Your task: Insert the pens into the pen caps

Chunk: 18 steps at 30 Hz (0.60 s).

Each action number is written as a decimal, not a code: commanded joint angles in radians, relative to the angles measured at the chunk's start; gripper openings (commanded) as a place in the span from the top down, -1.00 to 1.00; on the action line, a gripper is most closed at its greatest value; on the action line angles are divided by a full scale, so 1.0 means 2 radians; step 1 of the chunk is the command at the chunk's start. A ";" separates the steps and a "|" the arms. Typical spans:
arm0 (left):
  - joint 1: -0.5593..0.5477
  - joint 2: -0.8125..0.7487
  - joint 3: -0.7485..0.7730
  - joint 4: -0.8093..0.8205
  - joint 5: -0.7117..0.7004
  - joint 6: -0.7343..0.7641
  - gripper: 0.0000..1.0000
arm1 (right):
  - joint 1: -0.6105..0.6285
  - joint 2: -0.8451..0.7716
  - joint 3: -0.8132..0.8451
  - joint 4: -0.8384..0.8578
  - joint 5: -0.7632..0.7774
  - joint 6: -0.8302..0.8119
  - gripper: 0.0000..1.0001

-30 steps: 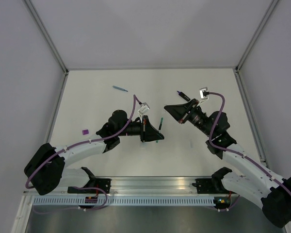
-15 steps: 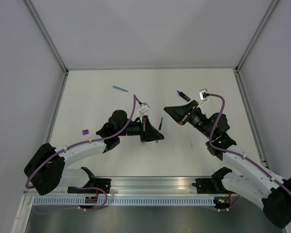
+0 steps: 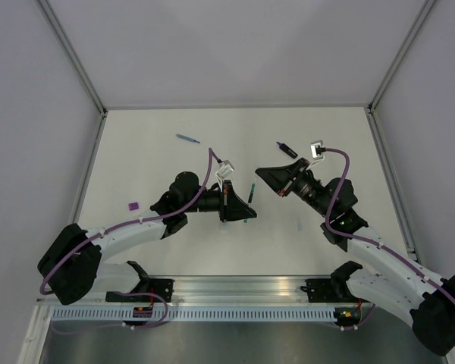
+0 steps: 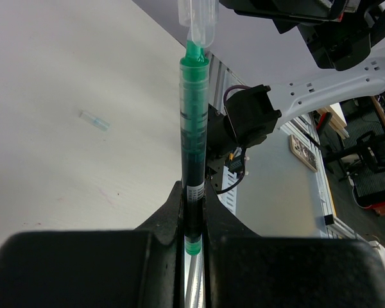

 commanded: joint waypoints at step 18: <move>-0.001 -0.027 -0.003 0.018 -0.036 0.016 0.95 | 0.048 -0.005 -0.056 0.048 0.015 -0.005 1.00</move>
